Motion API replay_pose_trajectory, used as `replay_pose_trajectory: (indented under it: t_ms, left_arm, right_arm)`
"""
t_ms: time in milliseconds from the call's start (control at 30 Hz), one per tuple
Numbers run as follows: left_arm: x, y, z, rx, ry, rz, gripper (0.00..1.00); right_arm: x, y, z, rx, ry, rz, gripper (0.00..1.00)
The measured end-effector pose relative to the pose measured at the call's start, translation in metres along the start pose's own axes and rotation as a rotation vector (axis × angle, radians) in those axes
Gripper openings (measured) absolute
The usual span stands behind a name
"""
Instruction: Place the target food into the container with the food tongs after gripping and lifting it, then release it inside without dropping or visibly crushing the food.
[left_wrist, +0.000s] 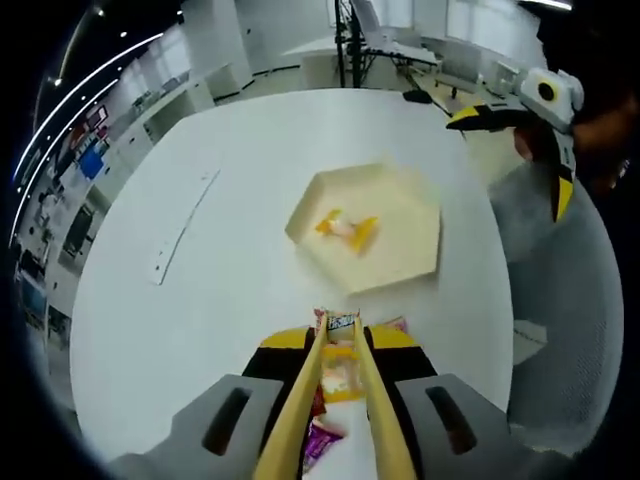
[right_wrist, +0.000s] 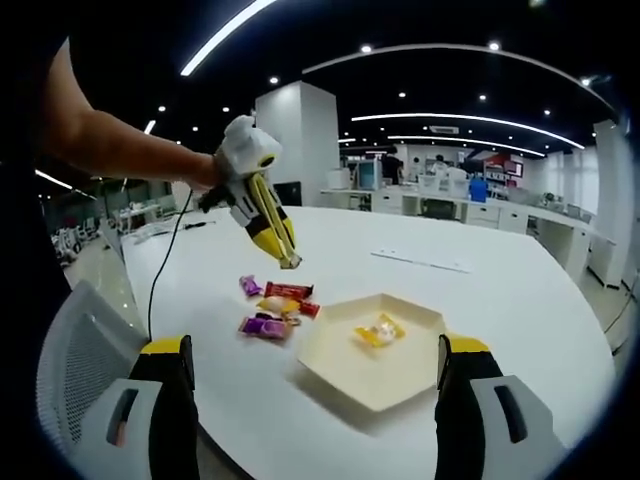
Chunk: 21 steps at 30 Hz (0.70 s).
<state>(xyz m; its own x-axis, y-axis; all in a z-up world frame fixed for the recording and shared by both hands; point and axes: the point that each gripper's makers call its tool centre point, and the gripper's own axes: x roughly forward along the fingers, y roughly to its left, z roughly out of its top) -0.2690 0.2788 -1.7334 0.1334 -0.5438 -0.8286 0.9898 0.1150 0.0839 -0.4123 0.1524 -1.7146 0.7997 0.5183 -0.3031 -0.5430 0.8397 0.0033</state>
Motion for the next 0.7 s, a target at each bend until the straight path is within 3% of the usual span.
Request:
replay_pose_trajectory:
  t_ms: [167, 433, 700]
  left_arm:
    - [0.011, 0.000, 0.016, 0.009, 0.000, -0.005, 0.15]
    - [0.028, -0.007, 0.029, 0.028, 0.023, -0.018, 0.15]
    - [0.035, -0.015, 0.053, 0.053, -0.006, -0.034, 0.16]
  right_arm:
    - [0.000, -0.002, 0.001, 0.004, -0.005, -0.006, 0.99]
    - [-0.001, -0.001, 0.002, 0.002, -0.011, -0.008, 0.99]
    - [0.000, 0.000, 0.002, 0.000, -0.009, -0.005, 0.99]
